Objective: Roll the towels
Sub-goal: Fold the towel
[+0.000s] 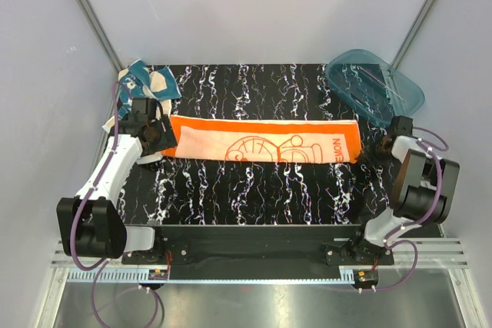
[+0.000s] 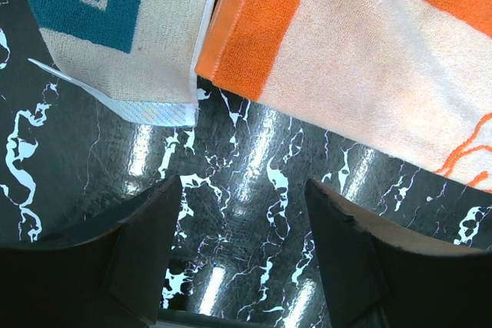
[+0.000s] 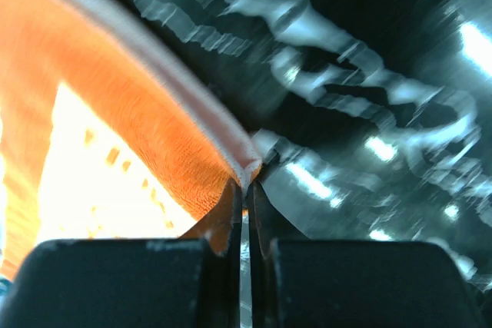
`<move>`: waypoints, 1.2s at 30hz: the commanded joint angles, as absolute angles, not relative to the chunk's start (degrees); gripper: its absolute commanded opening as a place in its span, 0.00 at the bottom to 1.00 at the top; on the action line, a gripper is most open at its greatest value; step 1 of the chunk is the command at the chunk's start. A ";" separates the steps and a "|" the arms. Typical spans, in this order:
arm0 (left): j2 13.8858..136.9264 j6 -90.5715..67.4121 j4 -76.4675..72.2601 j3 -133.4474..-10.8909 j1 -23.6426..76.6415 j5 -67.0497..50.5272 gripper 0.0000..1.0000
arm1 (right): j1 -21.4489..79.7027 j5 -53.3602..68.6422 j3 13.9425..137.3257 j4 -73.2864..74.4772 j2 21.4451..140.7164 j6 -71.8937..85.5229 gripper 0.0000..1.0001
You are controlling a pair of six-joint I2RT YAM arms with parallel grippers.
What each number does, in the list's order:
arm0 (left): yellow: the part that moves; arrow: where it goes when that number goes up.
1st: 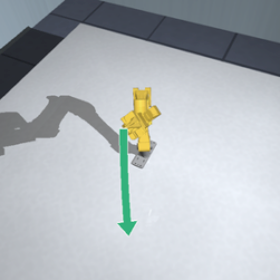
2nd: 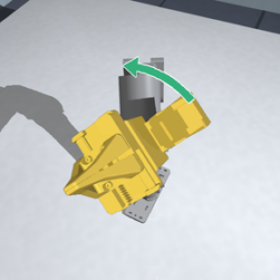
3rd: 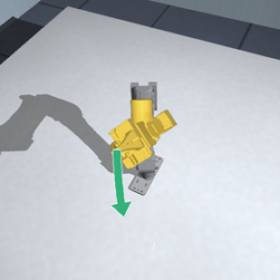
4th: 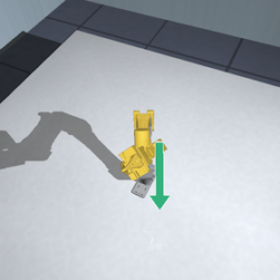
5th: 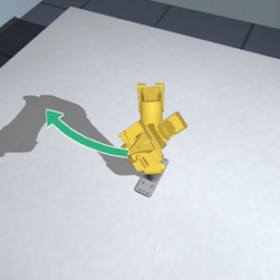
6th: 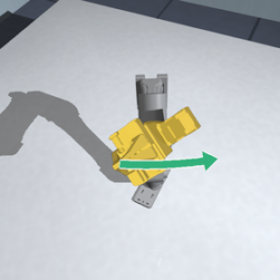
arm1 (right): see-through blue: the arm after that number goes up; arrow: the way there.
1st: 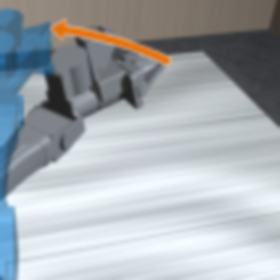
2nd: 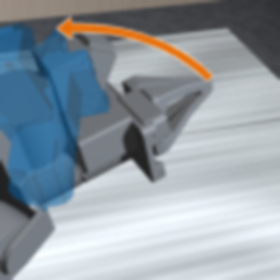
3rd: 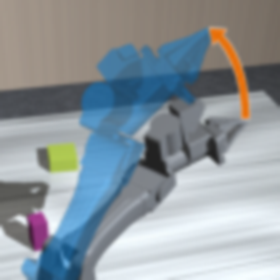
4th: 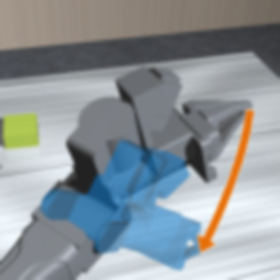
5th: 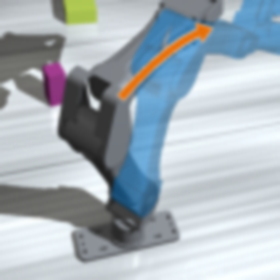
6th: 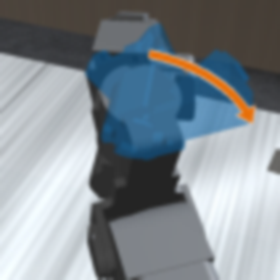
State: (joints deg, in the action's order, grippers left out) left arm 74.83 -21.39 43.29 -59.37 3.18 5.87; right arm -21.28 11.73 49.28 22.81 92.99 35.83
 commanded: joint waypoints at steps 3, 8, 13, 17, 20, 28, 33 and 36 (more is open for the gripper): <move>73.13 -20.92 41.22 -59.06 3.60 5.63 0.70 | -10.85 6.16 51.94 28.81 83.51 36.12 0.00; 72.42 -20.92 41.13 -59.06 3.60 5.19 0.70 | 3.13 0.55 60.71 32.69 82.09 39.81 0.00; 71.81 -20.92 41.22 -58.98 3.60 5.10 0.70 | 16.05 -2.46 74.23 36.82 87.88 42.62 0.00; 71.37 -20.83 41.13 -58.97 3.60 4.66 0.70 | 23.89 -4.56 85.40 39.02 93.94 42.72 0.00; 71.72 -20.83 41.31 -59.24 3.60 4.39 0.70 | 28.89 -5.54 96.12 41.92 100.18 41.75 0.00; 71.10 -21.01 41.31 -59.06 3.60 4.57 0.70 | 37.70 -3.17 117.67 42.89 114.86 42.18 0.00; 71.45 -21.09 41.40 -59.06 3.60 4.83 0.71 | 42.09 -1.41 129.36 43.59 123.12 42.63 0.00; 71.54 -21.18 41.57 -59.15 3.52 5.27 0.71 | 43.59 -1.23 134.55 44.73 126.91 42.89 0.00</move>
